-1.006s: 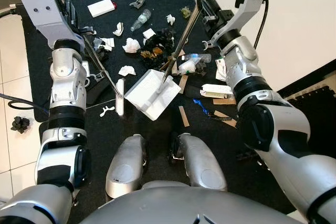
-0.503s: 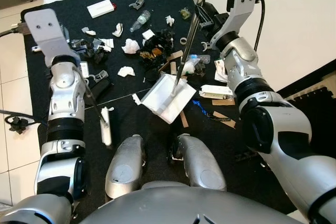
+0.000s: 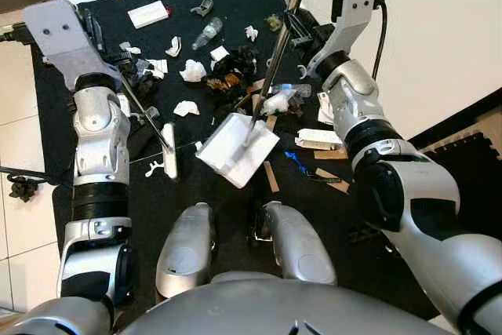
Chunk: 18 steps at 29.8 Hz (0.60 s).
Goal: Sweep floor
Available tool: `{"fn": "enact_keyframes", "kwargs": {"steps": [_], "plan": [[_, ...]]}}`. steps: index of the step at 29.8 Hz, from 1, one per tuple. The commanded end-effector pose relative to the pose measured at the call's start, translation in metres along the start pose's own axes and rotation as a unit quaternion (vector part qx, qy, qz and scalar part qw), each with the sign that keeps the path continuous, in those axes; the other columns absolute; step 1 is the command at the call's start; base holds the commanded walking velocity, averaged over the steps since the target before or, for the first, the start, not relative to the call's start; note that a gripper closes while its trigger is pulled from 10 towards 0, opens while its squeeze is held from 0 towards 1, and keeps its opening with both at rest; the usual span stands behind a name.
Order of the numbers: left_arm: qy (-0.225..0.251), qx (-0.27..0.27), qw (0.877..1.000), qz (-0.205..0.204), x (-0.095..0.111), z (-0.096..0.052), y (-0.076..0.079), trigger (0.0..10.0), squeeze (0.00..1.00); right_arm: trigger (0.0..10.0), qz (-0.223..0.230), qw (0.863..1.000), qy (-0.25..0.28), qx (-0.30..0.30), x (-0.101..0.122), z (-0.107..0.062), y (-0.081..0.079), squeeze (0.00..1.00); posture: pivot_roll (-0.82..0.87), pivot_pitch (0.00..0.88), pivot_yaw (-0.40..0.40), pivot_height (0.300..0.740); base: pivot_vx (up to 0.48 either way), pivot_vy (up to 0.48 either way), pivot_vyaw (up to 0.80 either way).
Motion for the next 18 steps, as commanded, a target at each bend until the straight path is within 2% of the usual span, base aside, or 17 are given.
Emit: {"fn": "enact_keyframes", "kwargs": {"steps": [1,10,12,14,15,18], "plan": [[0.005,-0.005,1.0,0.002,0.002,-0.003,0.004,10.0,0.0,10.0,-0.004,1.0,0.03,-0.007,0.016,0.004,0.005,0.0,0.11,0.0,-0.025,0.74,0.0,0.0,0.0],[-0.011,-0.008,1.0,0.014,-0.01,-0.008,0.002,10.0,0.0,10.0,-0.009,1.0,0.013,0.003,0.005,0.002,-0.003,0.0,0.11,0.0,-0.027,0.74,0.0,0.0,0.0],[-0.025,-0.008,0.999,0.025,-0.021,-0.014,0.0,10.0,0.0,10.0,-0.032,0.999,-0.007,0.011,-0.009,-0.005,-0.007,0.0,0.11,0.0,-0.026,0.74,0.0,0.0,0.0],[-0.029,-0.008,0.999,0.027,-0.025,-0.016,-0.001,10.0,0.0,10.0,-0.037,0.999,-0.013,0.012,-0.014,-0.008,-0.008,0.0,0.11,0.0,-0.026,0.74,0.0,0.0,0.0],[-0.038,-0.004,0.999,0.028,-0.032,-0.021,-0.004,10.0,0.0,10.0,-0.038,0.999,-0.022,0.0,-0.022,-0.014,-0.005,0.0,0.11,0.0,-0.024,0.74,0.0,0.0,0.0],[-0.043,-0.004,0.999,0.029,-0.036,-0.025,-0.006,10.0,0.0,10.0,-0.047,0.998,-0.03,-0.013,-0.028,-0.019,0.0,0.0,0.11,0.0,-0.023,0.74,0.0,0.0,0.0]]}}
Point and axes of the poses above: a point about 5 cm out from each wrist's last joint towards the gripper, its own z axis pointing out of the wrist towards the gripper, its own x axis along the axis of the wrist's last joint, y = z × x, the point moved 6 cm from there along z, pointing out of the wrist towards the gripper, and after that the axes turned 13 degrees about -z, right-handed, at the moved point
